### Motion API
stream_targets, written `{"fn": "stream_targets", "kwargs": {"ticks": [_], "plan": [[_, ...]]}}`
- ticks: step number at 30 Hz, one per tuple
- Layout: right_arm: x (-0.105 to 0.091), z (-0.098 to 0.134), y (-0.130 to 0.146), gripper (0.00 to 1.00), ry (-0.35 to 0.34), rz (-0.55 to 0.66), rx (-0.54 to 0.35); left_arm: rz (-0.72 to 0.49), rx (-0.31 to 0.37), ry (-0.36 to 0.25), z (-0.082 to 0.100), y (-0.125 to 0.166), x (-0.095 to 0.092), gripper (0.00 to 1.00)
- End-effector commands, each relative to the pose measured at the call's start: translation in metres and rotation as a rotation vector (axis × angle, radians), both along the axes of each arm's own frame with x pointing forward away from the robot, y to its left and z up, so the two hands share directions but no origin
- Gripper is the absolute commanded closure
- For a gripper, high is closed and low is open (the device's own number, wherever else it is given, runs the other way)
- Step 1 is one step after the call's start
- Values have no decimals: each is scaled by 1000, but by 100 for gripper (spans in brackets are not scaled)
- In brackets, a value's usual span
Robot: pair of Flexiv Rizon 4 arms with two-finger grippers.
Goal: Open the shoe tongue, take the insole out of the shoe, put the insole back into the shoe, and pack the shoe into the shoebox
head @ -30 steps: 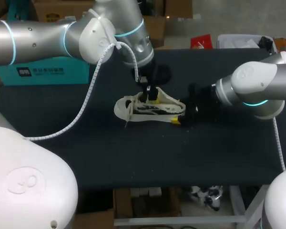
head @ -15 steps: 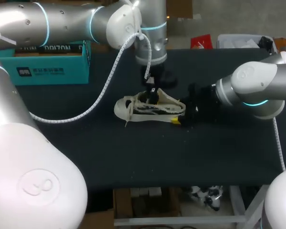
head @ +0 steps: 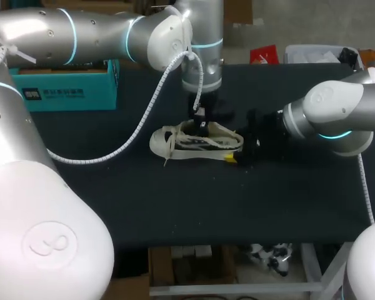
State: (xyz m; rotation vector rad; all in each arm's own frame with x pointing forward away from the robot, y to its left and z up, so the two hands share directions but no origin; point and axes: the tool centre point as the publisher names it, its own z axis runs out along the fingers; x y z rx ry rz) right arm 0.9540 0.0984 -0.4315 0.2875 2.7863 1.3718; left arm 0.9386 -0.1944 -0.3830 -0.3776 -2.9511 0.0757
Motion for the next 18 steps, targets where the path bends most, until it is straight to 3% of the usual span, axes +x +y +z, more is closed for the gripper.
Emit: {"fn": "stream_targets", "kwargs": {"ticks": [1,7,12,14,18], "plan": [[-1,-7,0,100,1,2,1,-1,-6,-2,-12,1,-2,100],[-1,-7,0,100,1,2,1,-6,0,-8,-22,6,-6,100],[-1,-7,0,100,1,2,1,22,-12,-89,-31,10,-14,100],[-1,-7,0,100,1,2,1,13,-25,-83,-33,11,-16,100],[-1,-7,0,100,1,2,1,32,-37,-130,-42,13,-17,100]]}}
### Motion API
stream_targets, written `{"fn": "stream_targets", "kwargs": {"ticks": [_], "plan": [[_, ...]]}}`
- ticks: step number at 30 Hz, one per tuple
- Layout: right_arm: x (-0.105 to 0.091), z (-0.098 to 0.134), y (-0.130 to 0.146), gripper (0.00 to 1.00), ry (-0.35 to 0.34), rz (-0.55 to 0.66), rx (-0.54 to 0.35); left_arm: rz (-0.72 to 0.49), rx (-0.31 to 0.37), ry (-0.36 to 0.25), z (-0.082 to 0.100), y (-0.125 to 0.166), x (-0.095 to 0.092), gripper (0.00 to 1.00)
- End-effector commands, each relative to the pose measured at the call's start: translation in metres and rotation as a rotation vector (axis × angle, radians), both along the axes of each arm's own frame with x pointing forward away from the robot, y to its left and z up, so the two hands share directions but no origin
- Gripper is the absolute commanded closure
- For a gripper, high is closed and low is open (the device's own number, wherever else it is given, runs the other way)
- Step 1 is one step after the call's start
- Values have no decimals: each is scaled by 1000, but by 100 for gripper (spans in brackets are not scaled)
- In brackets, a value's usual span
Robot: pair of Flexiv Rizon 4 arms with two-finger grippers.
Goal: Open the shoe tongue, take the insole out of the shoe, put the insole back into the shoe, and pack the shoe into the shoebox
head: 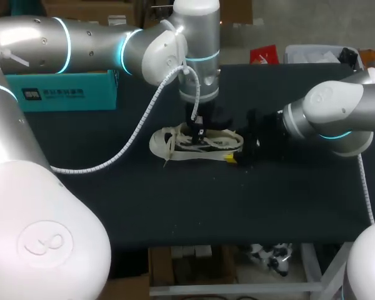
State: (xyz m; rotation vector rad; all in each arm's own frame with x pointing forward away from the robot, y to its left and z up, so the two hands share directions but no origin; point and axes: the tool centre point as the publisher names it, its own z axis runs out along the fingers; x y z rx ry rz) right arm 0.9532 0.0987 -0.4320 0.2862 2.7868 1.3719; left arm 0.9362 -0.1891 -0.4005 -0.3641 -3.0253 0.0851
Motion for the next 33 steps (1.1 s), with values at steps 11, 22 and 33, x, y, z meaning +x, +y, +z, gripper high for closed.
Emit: {"fn": "stream_targets", "kwargs": {"ticks": [11,22,33], "plan": [[0,-7,-1,100,1,1,1,13,-26,-44,-42,9,-9,100],[0,-7,-1,100,1,1,1,5,-36,-68,-42,5,-9,79],[0,-7,-1,100,1,1,1,25,-21,-117,-58,3,-2,75]]}}
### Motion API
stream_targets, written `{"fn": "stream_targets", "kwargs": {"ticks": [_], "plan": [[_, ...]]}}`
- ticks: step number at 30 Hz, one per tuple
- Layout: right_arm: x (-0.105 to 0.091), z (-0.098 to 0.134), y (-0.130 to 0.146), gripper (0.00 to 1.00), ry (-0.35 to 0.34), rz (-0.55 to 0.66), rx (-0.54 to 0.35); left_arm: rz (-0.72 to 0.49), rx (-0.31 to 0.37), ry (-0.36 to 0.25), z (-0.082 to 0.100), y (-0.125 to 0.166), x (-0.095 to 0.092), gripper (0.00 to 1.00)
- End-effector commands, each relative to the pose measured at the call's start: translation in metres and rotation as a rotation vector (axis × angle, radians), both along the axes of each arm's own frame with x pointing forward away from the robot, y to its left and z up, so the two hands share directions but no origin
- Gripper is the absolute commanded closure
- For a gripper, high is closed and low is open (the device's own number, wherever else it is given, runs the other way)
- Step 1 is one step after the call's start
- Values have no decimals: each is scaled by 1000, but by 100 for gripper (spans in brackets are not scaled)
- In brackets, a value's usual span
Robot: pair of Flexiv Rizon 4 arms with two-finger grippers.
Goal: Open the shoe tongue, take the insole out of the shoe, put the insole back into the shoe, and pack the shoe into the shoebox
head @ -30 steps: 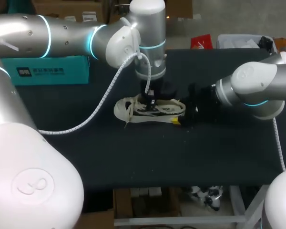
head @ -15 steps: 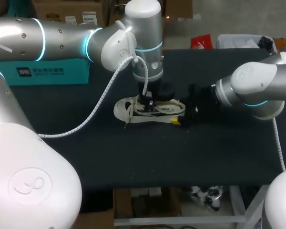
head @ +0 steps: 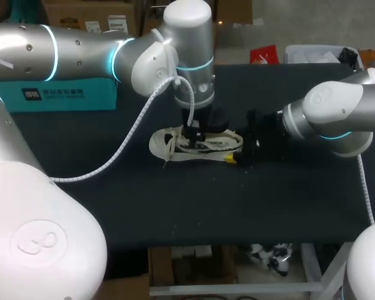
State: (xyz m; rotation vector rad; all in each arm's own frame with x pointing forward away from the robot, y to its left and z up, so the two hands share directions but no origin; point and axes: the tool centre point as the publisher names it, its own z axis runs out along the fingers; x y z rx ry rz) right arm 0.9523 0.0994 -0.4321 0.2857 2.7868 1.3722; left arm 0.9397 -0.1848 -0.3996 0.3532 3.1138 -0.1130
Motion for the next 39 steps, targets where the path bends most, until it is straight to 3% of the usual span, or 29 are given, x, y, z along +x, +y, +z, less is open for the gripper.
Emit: {"fn": "stream_targets", "kwargs": {"ticks": [1,11,21,35,39], "plan": [[1,-7,-1,100,1,0,1,13,10,-30,-61,-2,-4,75],[1,-7,-1,100,1,0,1,25,23,-52,-89,-8,25,73],[1,-7,-1,100,1,0,1,44,22,-121,-107,-10,53,70],[1,-7,-1,100,1,0,1,51,54,-213,-123,-18,65,71],[1,-7,-1,100,1,0,1,61,62,-226,-125,-19,67,81]]}}
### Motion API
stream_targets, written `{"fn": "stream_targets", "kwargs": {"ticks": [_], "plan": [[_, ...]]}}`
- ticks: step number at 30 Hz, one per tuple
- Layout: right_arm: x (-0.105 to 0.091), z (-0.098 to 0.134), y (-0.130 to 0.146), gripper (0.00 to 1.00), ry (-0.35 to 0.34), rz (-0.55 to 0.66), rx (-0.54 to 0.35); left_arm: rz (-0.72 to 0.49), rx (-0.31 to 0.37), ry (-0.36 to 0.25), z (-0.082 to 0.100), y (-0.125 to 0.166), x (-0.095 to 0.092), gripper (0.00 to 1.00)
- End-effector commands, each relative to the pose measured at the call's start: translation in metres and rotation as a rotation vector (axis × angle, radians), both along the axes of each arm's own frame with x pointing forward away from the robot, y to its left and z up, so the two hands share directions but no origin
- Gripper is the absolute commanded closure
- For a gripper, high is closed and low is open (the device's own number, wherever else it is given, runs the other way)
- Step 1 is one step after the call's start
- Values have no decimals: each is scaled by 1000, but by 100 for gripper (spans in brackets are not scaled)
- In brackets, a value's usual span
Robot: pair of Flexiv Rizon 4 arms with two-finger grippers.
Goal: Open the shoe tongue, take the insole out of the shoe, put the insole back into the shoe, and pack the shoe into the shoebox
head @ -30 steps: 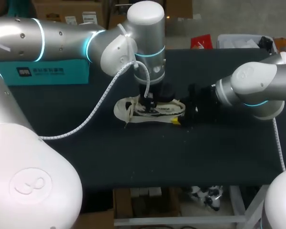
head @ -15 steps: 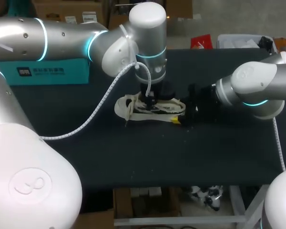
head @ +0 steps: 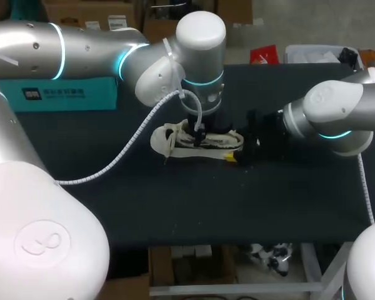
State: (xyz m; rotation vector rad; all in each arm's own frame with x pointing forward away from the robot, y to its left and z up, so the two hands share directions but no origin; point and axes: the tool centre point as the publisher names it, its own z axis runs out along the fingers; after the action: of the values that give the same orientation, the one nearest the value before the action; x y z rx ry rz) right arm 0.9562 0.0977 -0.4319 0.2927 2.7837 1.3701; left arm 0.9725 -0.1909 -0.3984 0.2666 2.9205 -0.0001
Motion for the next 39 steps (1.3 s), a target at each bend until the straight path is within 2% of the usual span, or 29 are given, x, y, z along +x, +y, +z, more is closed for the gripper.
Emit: {"fn": "stream_targets", "kwargs": {"ticks": [1,2,4,10,16,20,30,39], "plan": [[-3,-7,0,100,1,6,1,17,10,-22,-127,-12,35,85],[-3,-7,0,100,1,6,1,22,15,-29,-127,-12,36,93],[-3,-7,0,100,1,6,1,29,15,-33,-126,-12,37,100],[-3,-7,0,100,1,6,1,46,7,-49,-119,-9,39,100],[-3,-7,0,100,1,6,1,44,-27,-48,-103,-7,31,100],[-3,-7,0,100,1,6,1,32,-56,-41,-85,-8,22,100],[-3,-7,0,100,1,6,1,12,-118,-79,-23,-19,-3,100],[-3,-7,0,100,1,6,1,5,-178,-78,22,-28,-21,100]]}}
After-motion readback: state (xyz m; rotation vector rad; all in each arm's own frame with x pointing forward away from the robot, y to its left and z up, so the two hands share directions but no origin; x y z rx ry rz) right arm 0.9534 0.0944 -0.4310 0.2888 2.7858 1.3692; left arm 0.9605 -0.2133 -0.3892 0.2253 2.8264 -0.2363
